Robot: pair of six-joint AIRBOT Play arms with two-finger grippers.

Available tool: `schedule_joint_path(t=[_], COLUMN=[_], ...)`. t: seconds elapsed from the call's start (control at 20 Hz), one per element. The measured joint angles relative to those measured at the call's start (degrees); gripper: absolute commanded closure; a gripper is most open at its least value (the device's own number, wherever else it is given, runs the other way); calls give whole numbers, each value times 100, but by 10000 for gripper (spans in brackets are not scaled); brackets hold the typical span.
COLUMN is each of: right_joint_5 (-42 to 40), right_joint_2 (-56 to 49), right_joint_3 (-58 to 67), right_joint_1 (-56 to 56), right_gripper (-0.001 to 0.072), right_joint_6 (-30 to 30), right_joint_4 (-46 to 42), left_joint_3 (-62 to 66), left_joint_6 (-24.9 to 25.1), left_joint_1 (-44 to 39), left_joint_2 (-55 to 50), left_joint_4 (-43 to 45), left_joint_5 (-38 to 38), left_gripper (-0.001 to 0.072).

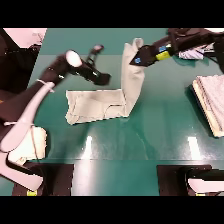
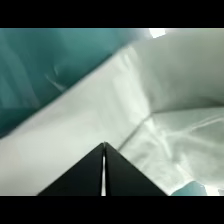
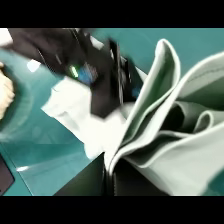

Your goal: Fold the shirts.

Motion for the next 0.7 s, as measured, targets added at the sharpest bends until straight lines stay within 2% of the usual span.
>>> schedule_joint_path(t=[0.25,0.3,0.35,0.4,0.6,0.7], right_joint_5=[-907,-1108,-1327,-1587,-2310,-2144], right_joint_2=[-507,-660,-815,-970,-1331,-1322], right_joint_3=[9,9,9,9,7,7], right_joint_1=[1222,1478,1718,1958,2470,2426], right_gripper=[690,570,361,295,295,296], right_joint_6=[-50,-83,-122,-173,-225,-240], right_joint_4=[15,15,13,17,2,-164], left_joint_3=[0,2,2,2,2,2], left_joint_6=[15,26,31,42,61,122], left_joint_1=[1185,1386,1596,1775,2319,2463], left_joint_2=[1147,1346,1550,1716,2177,2271], left_joint_4=[278,286,297,319,341,356], left_joint_5=[-199,-219,-240,-267,-442,-560], left_gripper=[681,681,681,681,681,681])
